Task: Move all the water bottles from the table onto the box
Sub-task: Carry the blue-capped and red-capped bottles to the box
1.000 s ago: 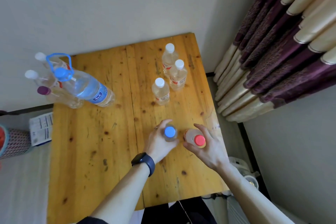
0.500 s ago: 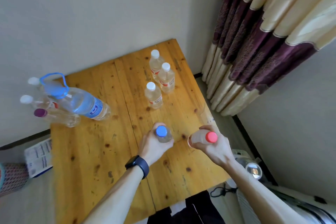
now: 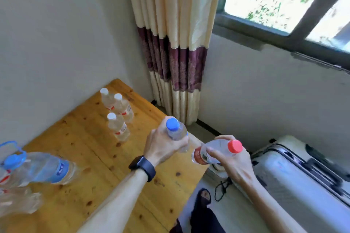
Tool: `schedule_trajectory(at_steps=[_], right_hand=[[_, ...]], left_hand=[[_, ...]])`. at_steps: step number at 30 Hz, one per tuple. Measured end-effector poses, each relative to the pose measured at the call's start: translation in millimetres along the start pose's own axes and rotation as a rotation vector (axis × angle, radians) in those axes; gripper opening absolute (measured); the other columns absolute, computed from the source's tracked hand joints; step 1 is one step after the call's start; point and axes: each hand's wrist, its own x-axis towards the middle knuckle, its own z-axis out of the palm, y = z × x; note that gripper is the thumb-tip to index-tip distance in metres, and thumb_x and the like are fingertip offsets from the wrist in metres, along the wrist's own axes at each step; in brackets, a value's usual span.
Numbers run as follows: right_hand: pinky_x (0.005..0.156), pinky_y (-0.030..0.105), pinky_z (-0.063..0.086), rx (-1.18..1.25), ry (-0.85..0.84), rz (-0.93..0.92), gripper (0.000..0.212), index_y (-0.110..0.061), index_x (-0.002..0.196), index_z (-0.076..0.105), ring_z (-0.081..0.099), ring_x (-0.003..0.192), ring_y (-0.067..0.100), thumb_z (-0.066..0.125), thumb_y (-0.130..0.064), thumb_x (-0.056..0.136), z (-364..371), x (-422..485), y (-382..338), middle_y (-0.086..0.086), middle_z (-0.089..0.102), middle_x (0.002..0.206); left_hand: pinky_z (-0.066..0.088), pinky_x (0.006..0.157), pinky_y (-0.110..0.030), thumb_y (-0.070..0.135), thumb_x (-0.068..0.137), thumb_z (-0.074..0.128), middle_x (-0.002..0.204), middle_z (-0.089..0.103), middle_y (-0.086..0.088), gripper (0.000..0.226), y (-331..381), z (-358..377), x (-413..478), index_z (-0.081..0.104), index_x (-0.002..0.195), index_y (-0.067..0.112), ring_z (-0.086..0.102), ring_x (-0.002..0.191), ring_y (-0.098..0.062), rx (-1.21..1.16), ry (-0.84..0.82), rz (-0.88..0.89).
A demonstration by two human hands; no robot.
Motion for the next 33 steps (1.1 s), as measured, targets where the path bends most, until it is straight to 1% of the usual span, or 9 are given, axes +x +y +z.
schedule_trajectory(at_steps=[5, 10, 12, 15, 19, 26, 28, 30, 33], right_hand=[[0.068, 0.014, 0.046, 0.078, 0.275, 0.034, 0.041, -0.034, 0.097, 0.063, 0.06, 0.084, -0.009, 0.079, -0.04, 0.06, -76, -61, 28, -0.014, 0.068, 0.089], [0.067, 0.02, 0.047, 0.093, 0.588, 0.143, 0.05, -0.027, 0.098, 0.059, 0.062, 0.078, 0.004, 0.077, -0.043, 0.054, -168, -140, 75, -0.009, 0.068, 0.087], [0.068, 0.024, 0.05, 0.105, 0.724, 0.187, 0.049, -0.028, 0.095, 0.059, 0.063, 0.076, 0.003, 0.078, -0.045, 0.053, -203, -184, 100, -0.01, 0.069, 0.082], [0.066, 0.023, 0.048, 0.134, 0.925, 0.269, 0.046, -0.032, 0.091, 0.057, 0.061, 0.075, -0.003, 0.078, -0.044, 0.052, -249, -265, 140, -0.015, 0.067, 0.077], [0.072, 0.033, 0.053, 0.18, 1.154, 0.392, 0.054, -0.035, 0.091, 0.056, 0.065, 0.077, 0.012, 0.074, -0.054, 0.043, -303, -385, 195, -0.011, 0.07, 0.079], [0.071, 0.04, 0.055, 0.199, 1.469, 0.558, 0.047, -0.035, 0.086, 0.055, 0.065, 0.073, 0.017, 0.075, -0.052, 0.046, -379, -585, 263, -0.01, 0.066, 0.075], [0.07, 0.035, 0.053, 0.207, 1.562, 0.603, 0.05, -0.03, 0.086, 0.054, 0.064, 0.072, 0.014, 0.073, -0.052, 0.045, -394, -630, 274, -0.012, 0.065, 0.074], [0.069, 0.03, 0.05, 0.231, 1.659, 0.642, 0.047, -0.026, 0.086, 0.054, 0.062, 0.069, 0.002, 0.075, -0.046, 0.049, -406, -671, 285, -0.017, 0.066, 0.071], [0.066, 0.026, 0.044, 0.245, 1.782, 0.692, 0.043, -0.028, 0.086, 0.051, 0.059, 0.064, -0.01, 0.076, -0.041, 0.054, -421, -727, 302, -0.034, 0.063, 0.072]], left_hand=[[0.056, 0.075, -0.036, 0.065, 0.061, 0.072, 0.087, 0.071, 0.012, 0.054, 78, 48, -15, 0.058, 0.104, 0.036, 0.068, 0.083, -0.013, 0.007, -0.177, 0.211], [0.056, 0.076, -0.036, 0.074, 0.062, 0.069, 0.083, 0.071, 0.012, 0.056, 172, 136, -61, 0.055, 0.103, 0.037, 0.068, 0.081, -0.016, 0.073, -0.384, 0.465], [0.056, 0.076, -0.036, 0.072, 0.064, 0.071, 0.086, 0.072, 0.012, 0.055, 211, 177, -95, 0.054, 0.104, 0.038, 0.068, 0.081, -0.016, 0.07, -0.495, 0.558], [0.056, 0.079, -0.038, 0.071, 0.064, 0.072, 0.092, 0.072, 0.01, 0.055, 266, 241, -166, 0.055, 0.105, 0.039, 0.068, 0.086, -0.019, 0.043, -0.653, 0.69], [0.053, 0.076, -0.033, 0.071, 0.07, 0.073, 0.093, 0.071, 0.008, 0.054, 328, 318, -282, 0.057, 0.104, 0.033, 0.066, 0.085, -0.018, 0.059, -0.837, 0.889], [0.057, 0.075, -0.036, 0.075, 0.065, 0.069, 0.09, 0.073, 0.008, 0.055, 410, 418, -484, 0.054, 0.103, 0.038, 0.071, 0.085, -0.018, 0.086, -1.121, 1.084], [0.055, 0.073, -0.032, 0.072, 0.065, 0.071, 0.085, 0.071, 0.013, 0.047, 430, 439, -533, 0.053, 0.095, 0.04, 0.069, 0.082, -0.014, 0.08, -1.179, 1.132], [0.05, 0.071, -0.027, 0.069, 0.067, 0.072, 0.081, 0.067, 0.018, 0.04, 451, 456, -579, 0.049, 0.088, 0.043, 0.064, 0.078, -0.009, 0.084, -1.236, 1.209], [0.051, 0.073, -0.028, 0.069, 0.068, 0.071, 0.083, 0.068, 0.018, 0.042, 481, 483, -645, 0.051, 0.092, 0.041, 0.065, 0.081, -0.009, 0.082, -1.306, 1.301]])
